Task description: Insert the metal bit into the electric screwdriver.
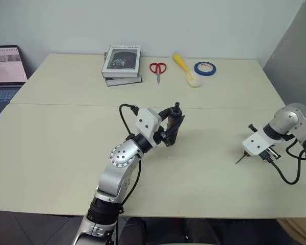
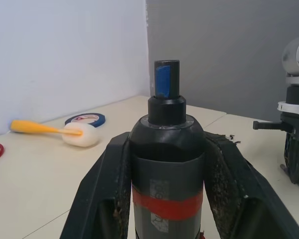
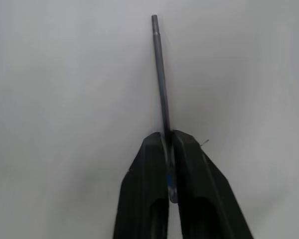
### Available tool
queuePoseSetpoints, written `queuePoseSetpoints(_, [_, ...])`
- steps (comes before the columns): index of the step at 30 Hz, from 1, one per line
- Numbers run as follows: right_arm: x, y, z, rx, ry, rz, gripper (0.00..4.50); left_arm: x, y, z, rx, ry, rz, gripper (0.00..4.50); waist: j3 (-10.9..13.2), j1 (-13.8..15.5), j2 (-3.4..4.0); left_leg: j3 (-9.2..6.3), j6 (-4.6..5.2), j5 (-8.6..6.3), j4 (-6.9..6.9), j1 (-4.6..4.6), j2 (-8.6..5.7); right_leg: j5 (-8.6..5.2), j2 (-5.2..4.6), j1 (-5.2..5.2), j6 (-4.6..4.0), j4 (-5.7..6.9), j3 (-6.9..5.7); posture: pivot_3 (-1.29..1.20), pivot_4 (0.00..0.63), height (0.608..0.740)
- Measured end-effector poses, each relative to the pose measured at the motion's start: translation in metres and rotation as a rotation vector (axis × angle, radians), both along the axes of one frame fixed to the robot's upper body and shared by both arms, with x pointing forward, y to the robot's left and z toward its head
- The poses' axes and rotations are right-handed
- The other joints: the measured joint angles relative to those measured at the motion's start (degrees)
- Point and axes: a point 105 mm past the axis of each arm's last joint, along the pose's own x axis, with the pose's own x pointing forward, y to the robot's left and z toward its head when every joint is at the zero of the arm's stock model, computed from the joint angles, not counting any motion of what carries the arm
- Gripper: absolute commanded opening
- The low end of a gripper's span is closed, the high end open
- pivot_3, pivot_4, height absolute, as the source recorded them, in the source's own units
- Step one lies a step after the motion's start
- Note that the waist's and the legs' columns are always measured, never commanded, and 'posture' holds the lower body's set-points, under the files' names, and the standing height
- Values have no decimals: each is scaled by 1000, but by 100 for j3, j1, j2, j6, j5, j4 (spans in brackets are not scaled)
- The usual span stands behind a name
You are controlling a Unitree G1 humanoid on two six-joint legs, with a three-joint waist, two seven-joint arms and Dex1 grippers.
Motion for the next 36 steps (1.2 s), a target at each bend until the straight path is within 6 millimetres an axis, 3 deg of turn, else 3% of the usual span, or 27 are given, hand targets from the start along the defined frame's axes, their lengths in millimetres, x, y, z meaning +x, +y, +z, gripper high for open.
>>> queuePoseSetpoints(9, [0, -4, 3, -33, -12, -4, 0, 0, 0, 0, 7, -10, 3, 1659, 0, -10, 1, 0, 0, 0, 0, -1, -1, 1, 0, 0, 2, 0, 0, 0, 150, 740])
queuePoseSetpoints(13, [5, 8, 21, 79, -77, -32, 0, 1, 1, 2, 4, -21, 7, 1659, 5, -11, 9, -1, 0, 0, -4, -6, -1, 0, -1, -9, 0, 1, 1, 0, 150, 740])
queuePoseSetpoints(17, [0, 18, 40, 308, -124, -159, 0, 5, 3, 6, -2, -34, 25, 1659, 6, 18, 12, -13, 0, 0, -8, -13, -1, -2, 0, -10, -3, 2, -6, 0, 150, 740])
queuePoseSetpoints(22, [-20, 25, 56, 561, -81, -338, 0, 16, 12, 12, -25, -47, 93, 1659, 6, 95, 13, -11, 1, -1, -5, -18, -2, -3, -1, -11, -2, -1, -5, 0, 150, 740])
queuePoseSetpoints(28, [-34, 58, 106, 1161, -13, -625, 0, 20, 13, 12, -37, -38, 111, 1659, 6, 100, 11, -19, 1, -1, 1, -21, -1, -3, 7, -10, -1, 3, -7, 0, 150, 740])
queuePoseSetpoints(32, [-40, 85, 127, 1474, 67, -733, 0, 19, 13, 9, -34, -31, 107, 1659, 5, 94, 10, -22, 1, 0, 3, -21, 1, -9, 14, -10, 17, 4, -6, 0, 150, 740])
queuePoseSetpoints(36, [-43, 105, 132, 1594, 119, -788, 0, 18, 10, 8, -34, -33, 98, 1659, 5, 103, 11, -20, 1, 0, 4, -23, 1, -16, 14, -10, 33, 2, -5, 0, 150, 740])
